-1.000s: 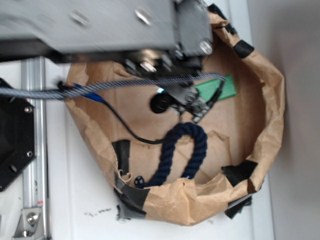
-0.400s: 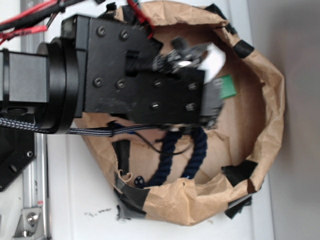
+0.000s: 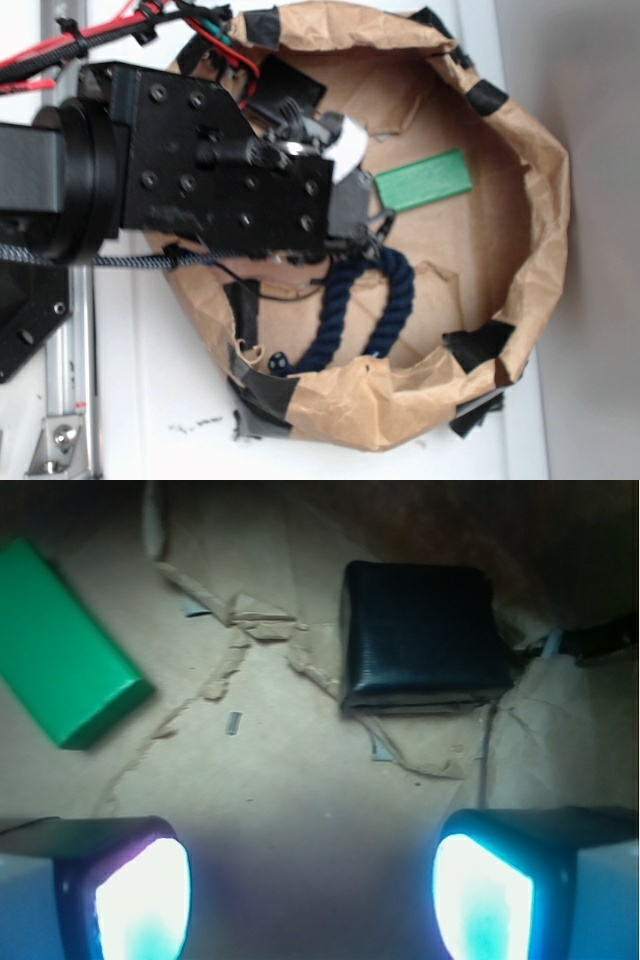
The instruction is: Grab the black box.
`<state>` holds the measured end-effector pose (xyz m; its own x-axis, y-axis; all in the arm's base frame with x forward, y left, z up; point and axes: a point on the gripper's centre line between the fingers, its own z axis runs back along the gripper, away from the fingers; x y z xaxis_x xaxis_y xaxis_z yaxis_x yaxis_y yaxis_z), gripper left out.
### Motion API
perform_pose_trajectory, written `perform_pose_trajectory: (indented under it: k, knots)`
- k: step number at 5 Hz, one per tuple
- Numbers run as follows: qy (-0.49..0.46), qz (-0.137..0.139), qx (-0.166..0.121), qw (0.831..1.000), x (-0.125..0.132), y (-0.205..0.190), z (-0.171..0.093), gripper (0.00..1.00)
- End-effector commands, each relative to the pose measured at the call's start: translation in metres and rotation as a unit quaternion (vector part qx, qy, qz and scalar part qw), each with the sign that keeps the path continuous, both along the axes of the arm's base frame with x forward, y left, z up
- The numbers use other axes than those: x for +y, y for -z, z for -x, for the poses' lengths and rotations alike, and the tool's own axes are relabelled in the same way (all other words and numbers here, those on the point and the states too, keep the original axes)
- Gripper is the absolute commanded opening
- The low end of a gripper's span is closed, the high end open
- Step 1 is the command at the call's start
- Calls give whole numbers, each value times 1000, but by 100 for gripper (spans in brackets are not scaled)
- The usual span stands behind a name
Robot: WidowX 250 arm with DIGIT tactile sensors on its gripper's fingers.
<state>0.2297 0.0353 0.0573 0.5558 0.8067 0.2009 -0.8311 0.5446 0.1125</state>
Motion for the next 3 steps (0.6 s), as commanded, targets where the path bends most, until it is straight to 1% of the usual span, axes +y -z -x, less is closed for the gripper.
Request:
perform_pose_trajectory:
  k: [1,2,3]
  knots:
    - [-26,-6,-33,999,33,-25,5,100]
    - [-26,-10,-36,999,41,-28,10,100]
    - [-26,-16,-34,999,43,-29,11,100]
